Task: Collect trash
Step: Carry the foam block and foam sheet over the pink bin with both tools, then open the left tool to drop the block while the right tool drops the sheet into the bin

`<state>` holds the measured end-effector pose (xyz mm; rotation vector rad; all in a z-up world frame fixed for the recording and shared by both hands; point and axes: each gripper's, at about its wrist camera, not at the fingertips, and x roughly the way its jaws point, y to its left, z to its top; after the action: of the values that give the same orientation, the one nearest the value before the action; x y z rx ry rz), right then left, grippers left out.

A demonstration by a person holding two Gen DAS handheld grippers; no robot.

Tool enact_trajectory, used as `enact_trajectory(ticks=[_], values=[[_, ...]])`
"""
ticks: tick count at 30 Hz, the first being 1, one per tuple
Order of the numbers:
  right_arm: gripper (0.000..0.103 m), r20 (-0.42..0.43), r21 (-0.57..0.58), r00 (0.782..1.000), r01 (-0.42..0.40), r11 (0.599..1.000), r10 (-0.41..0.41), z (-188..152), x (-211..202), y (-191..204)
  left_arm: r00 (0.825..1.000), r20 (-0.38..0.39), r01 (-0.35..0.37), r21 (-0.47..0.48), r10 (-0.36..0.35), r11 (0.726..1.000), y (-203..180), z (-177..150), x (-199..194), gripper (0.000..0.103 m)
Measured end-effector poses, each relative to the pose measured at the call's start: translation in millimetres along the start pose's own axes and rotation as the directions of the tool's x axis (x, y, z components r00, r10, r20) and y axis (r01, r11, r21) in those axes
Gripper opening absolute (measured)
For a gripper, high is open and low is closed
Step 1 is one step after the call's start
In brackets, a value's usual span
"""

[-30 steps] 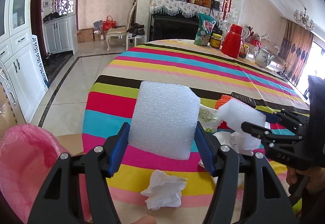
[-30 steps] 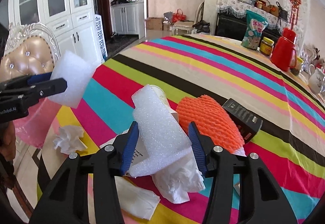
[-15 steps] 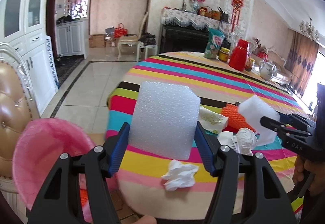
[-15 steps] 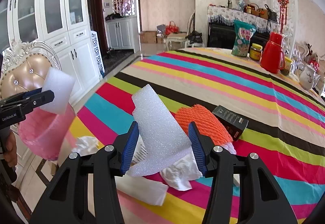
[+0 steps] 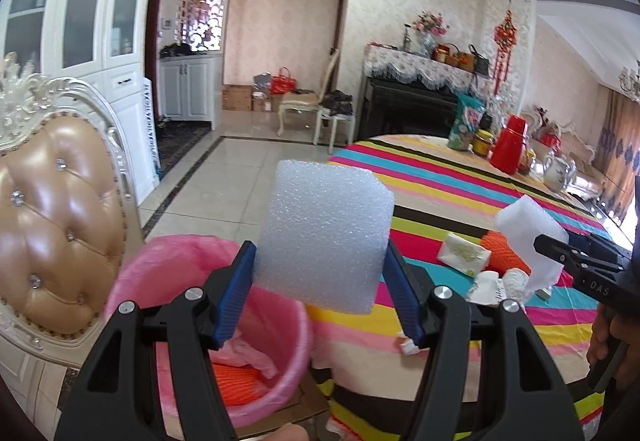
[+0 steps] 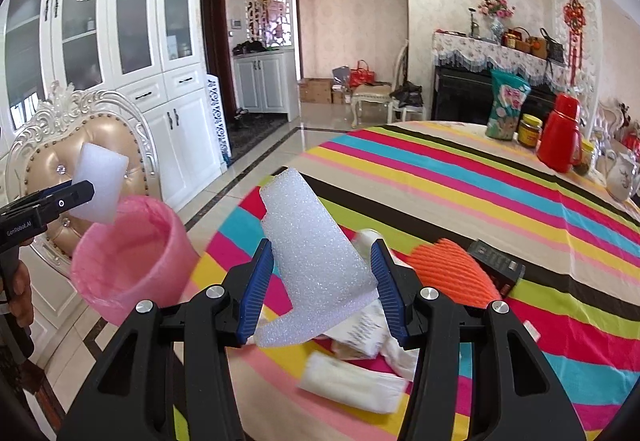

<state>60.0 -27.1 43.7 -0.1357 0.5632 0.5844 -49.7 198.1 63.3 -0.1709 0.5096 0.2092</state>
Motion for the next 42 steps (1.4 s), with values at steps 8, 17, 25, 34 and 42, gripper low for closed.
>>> enact_trajectory(ticks=[8,17,25,34,42], values=[[0.049,0.012,-0.027,0.998,-0.060,0.998,0.060,12,10,48,0.999,0.011,-0.052,-0.037,0.053,0.998,38,-3,-21,0.061],[0.049,-0.009,-0.086,0.990,-0.141,0.986,0.141,19,28,113,0.996,0.007,-0.090,-0.071,0.091,0.993,74,-11,-29,0.061],[0.049,-0.029,-0.115,0.981,-0.194,0.974,0.192,22,45,158,0.994,0.006,-0.111,-0.094,0.112,0.989,102,-13,-31,0.062],[0.049,-0.072,-0.125,0.972,-0.232,0.965,0.225,20,71,192,0.992,-0.002,-0.129,-0.125,0.129,0.984,127,-17,-28,0.062],[0.050,-0.120,-0.144,0.961,-0.265,0.953,0.248,14,95,218,0.991,-0.010,-0.131,-0.137,0.130,0.982,139,-20,-24,0.062]])
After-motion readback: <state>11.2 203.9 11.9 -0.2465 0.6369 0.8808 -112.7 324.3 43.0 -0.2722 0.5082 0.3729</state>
